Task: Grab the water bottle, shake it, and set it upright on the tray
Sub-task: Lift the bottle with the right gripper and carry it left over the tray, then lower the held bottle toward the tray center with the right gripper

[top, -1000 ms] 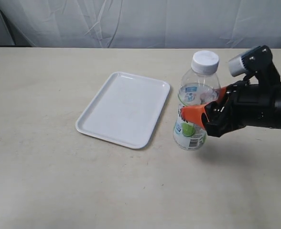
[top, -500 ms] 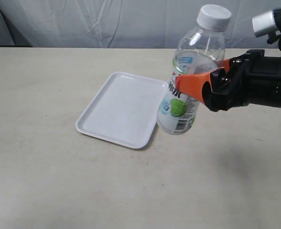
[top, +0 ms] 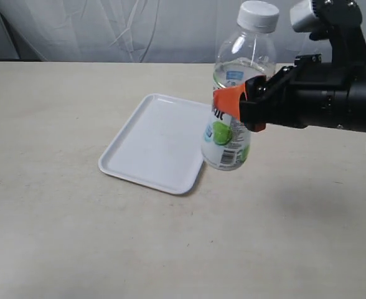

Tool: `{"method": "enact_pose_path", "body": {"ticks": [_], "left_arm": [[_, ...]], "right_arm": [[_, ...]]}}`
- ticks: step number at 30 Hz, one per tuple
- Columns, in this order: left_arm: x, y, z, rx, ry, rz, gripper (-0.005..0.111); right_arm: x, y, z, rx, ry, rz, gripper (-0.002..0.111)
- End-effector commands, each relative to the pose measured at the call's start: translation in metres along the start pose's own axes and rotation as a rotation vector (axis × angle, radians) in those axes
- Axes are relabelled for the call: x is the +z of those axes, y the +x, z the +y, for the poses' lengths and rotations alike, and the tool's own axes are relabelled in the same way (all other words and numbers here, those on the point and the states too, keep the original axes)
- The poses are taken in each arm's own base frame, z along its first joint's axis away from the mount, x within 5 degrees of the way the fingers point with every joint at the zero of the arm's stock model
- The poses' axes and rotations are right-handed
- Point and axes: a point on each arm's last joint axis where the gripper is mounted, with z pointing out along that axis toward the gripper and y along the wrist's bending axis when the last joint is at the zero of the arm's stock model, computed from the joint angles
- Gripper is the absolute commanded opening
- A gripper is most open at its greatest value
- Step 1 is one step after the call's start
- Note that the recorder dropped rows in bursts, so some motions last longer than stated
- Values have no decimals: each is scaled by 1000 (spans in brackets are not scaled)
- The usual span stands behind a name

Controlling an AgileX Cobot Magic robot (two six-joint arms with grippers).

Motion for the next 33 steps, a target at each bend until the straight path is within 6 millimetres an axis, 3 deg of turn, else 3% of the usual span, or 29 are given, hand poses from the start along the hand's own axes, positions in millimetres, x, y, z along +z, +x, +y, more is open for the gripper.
{"method": "enact_pose_path", "body": {"ticks": [1,4,6,8,9,12,16,20,24,28,31,33], "left_arm": [[0,0,0,0,-1,-12,0],[0,0,0,0,-1,-12,0],[0,0,0,0,-1,-12,0],[0,0,0,0,-1,-12,0],[0,0,0,0,-1,-12,0],[0,0,0,0,-1,-12,0],[0,0,0,0,-1,-12,0],[0,0,0,0,-1,-12,0],[0,0,0,0,-1,-12,0],[0,0,0,0,-1,-12,0],[0,0,0,0,-1,-12,0],[0,0,0,0,-1,-12,0]], "right_arm": [[3,-14,33,-151,-219,-1,-1],[8,-20,17,-38,71,-44,-1],[10,-18,28,-96,-20,-15,-1],[10,-16,51,-190,-227,39,-1],[11,-18,51,-190,-212,36,-1],[14,-25,29,-20,77,-41,-1],[13,-29,53,-175,-128,41,-1],[15,-35,35,-33,75,-39,-1],[15,-30,59,-249,-95,89,-1],[17,-37,40,-49,93,-39,-1],[20,-33,60,-238,-8,54,-1],[21,-33,60,-232,15,32,-1]]}}
